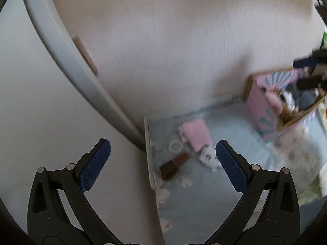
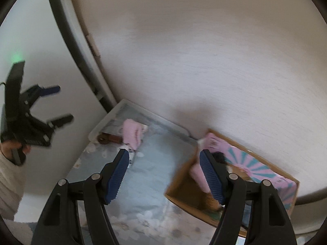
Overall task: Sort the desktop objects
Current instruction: 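Move both open tools back over the tray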
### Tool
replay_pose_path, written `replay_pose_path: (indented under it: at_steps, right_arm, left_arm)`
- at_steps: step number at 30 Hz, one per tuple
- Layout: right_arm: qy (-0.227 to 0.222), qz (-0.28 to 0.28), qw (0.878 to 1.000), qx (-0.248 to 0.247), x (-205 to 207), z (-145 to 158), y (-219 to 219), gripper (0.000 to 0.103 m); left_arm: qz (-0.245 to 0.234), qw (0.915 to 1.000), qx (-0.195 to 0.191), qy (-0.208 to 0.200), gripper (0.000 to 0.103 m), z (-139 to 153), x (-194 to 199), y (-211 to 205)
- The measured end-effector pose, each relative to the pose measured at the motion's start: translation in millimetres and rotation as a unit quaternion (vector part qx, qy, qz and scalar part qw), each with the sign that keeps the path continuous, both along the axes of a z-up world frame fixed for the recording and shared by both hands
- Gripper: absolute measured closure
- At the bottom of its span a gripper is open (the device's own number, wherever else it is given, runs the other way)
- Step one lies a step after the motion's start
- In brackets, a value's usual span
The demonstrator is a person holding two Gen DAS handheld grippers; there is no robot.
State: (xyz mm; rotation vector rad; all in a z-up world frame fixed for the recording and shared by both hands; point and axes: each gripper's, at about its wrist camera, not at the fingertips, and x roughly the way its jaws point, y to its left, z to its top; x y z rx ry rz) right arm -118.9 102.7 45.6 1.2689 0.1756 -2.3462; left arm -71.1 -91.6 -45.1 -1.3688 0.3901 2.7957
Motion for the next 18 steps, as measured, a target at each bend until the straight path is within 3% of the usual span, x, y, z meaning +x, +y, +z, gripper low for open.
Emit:
replay_pose_path:
  at_steps: [7, 12, 18]
  right_arm:
    - [-0.045, 0.028, 0.999, -0.009, -22.1, -42.3, -46.7, 0.035]
    - [-0.063, 0.021, 0.998, -0.014, -38.0, -81.3, -79.5, 0.035]
    - [-0.082, 0.004, 0.996, -0.025, -53.5, -121.8, -108.0, 0.035]
  left_arm:
    - [0.004, 0.9994, -0.022, -0.024, 0.007, -67.6, 10.2, -4.3]
    - [0.072, 0.9974, -0.01, -0.003, 0.007, -105.9, 20.6, -6.8]
    - [0.15, 0.9883, 0.006, 0.029, 0.01, -131.9, 28.9, -14.1]
